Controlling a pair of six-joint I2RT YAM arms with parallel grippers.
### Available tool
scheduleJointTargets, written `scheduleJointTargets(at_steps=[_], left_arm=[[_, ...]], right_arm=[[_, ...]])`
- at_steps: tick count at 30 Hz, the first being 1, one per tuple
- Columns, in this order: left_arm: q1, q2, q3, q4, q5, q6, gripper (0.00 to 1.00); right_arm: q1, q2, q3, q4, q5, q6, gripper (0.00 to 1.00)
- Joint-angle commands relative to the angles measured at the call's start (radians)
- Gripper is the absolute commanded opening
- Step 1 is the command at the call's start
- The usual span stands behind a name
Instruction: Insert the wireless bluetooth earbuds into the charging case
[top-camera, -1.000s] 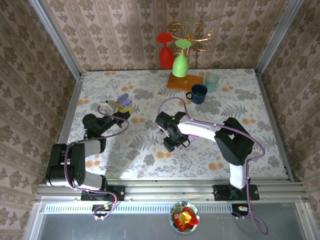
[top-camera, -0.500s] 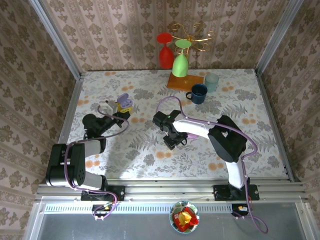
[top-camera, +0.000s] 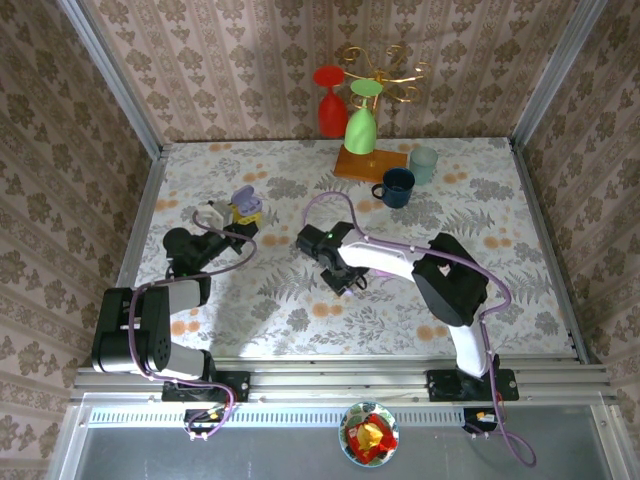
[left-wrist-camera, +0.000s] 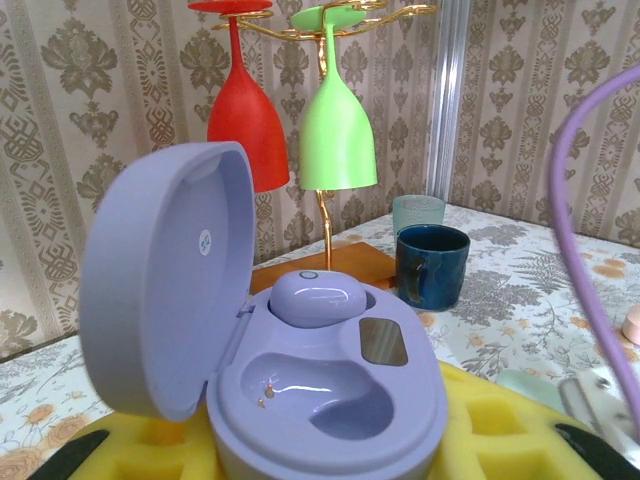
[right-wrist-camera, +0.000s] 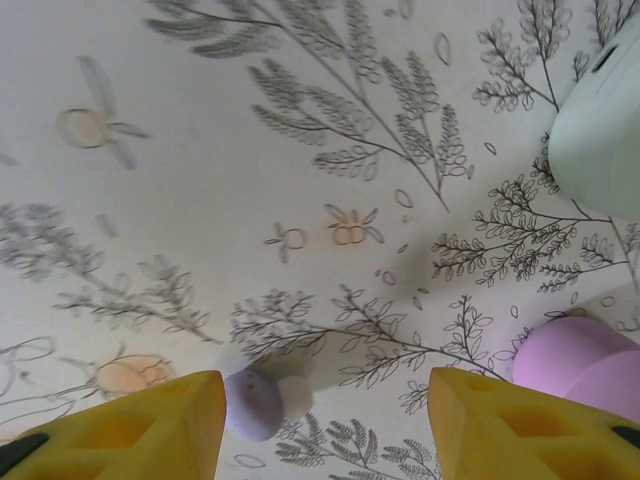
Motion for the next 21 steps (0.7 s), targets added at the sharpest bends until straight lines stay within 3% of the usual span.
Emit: scheduleJointTargets(at_steps=[1, 9, 21], left_arm=[[0.009, 0.011, 0.007, 0.033, -0.005, -0.028, 0.34], [0.009, 0.000, 0.002, 0.035, -0.005, -0.031, 0.34], [0.010, -0.014, -0.002, 0.032, 0.007, -0.038, 0.34]], right_arm=[[0.072, -0.028, -0.018, -0.035, 0.187, -0.017, 0.55], [0.146, 0.067, 0.032, -0.139, 0.253, -0.040, 0.39], [0.146, 0.125, 0.078, -0.146, 0.268, -0.068, 0.32]])
